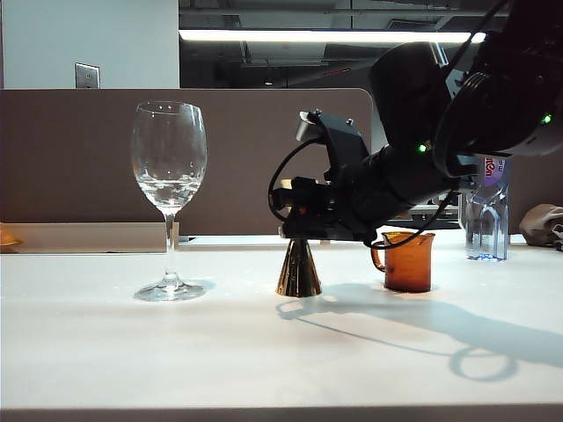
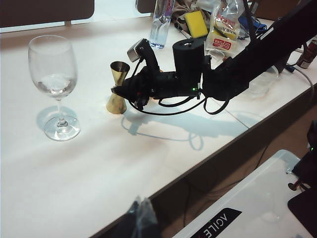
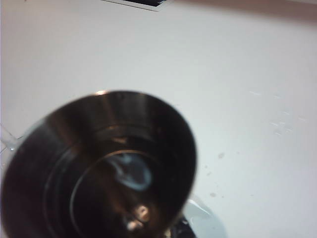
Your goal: Pick up the small amber measuring cup and pour the water in it into the jigger, then pick up the jigger and pour the water in it into the wine glass.
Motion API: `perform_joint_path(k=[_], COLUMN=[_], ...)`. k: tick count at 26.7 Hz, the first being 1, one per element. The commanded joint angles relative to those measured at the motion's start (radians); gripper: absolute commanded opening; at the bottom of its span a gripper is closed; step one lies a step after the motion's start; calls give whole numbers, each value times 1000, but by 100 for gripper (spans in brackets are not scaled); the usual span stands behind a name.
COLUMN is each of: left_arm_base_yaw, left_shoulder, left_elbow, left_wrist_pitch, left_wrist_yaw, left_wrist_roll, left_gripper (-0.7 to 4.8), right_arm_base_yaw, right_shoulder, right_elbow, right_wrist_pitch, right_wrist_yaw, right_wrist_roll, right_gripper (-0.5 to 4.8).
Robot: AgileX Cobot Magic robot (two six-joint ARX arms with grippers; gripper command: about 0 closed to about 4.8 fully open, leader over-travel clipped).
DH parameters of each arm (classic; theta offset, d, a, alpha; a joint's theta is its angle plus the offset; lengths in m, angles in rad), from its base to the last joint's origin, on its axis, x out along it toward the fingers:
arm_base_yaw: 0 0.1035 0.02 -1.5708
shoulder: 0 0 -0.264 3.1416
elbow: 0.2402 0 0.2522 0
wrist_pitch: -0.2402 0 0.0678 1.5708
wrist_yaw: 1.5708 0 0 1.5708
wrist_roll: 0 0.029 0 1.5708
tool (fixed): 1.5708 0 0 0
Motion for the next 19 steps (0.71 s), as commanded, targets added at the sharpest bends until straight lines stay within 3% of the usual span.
perform_joint_path(k=[1,19], left_arm_base_yaw=[2,2], left_shoulder=[1,1], left_elbow=[3,3], left_wrist_pitch=[12,12], left_wrist_yaw=[4,4], left_wrist_roll=[0,0], left_gripper=[-2,-2], right_arm_base_yaw=[1,1], right_shoulder=[-3,-3], right_elbow=[4,4], right_wrist_pitch=[11,11], right_wrist_yaw=[-1,14], right_wrist_roll=[1,0], right_gripper=[115,83])
